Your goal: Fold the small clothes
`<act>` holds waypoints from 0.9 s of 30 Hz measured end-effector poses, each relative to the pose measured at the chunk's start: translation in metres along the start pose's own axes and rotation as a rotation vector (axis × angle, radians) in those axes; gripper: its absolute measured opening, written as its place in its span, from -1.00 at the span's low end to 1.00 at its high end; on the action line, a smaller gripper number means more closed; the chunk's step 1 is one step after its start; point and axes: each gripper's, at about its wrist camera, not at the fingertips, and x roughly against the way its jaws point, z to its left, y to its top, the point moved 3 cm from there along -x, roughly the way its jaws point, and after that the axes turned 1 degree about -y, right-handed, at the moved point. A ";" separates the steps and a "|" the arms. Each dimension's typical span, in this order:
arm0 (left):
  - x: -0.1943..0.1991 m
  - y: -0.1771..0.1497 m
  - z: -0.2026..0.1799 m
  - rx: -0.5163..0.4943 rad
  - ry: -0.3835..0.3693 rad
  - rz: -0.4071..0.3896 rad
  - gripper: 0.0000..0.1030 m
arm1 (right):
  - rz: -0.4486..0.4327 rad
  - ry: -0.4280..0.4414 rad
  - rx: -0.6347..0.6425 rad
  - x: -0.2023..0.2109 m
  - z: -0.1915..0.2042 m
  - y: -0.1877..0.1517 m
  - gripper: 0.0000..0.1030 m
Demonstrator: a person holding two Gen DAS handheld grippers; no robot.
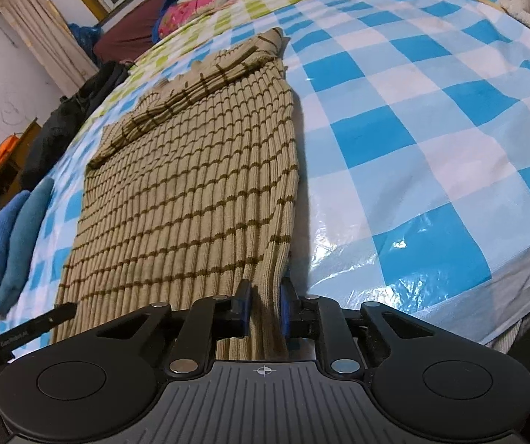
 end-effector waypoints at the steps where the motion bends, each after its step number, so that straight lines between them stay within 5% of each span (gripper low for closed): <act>1: -0.001 0.000 0.000 -0.001 0.000 0.002 -0.15 | 0.002 0.001 0.003 0.000 0.000 0.000 -0.67; 5: -0.001 0.002 -0.001 0.001 0.002 0.011 -0.18 | 0.007 0.005 0.013 -0.001 0.000 0.000 -0.66; 7: 0.000 0.004 -0.001 0.013 -0.020 0.015 -0.48 | 0.011 0.023 0.005 -0.002 0.000 0.002 -0.65; 11: 0.004 0.013 0.001 0.057 -0.073 0.007 -0.74 | 0.002 0.085 -0.032 0.000 0.000 0.005 -0.82; 18: 0.012 0.054 0.009 0.180 -0.188 -0.086 -0.76 | -0.096 0.268 -0.140 0.008 0.012 0.030 -0.85; 27: -0.017 0.131 0.019 0.314 -0.319 -0.203 -0.76 | -0.252 0.455 -0.223 0.001 0.034 0.102 -0.86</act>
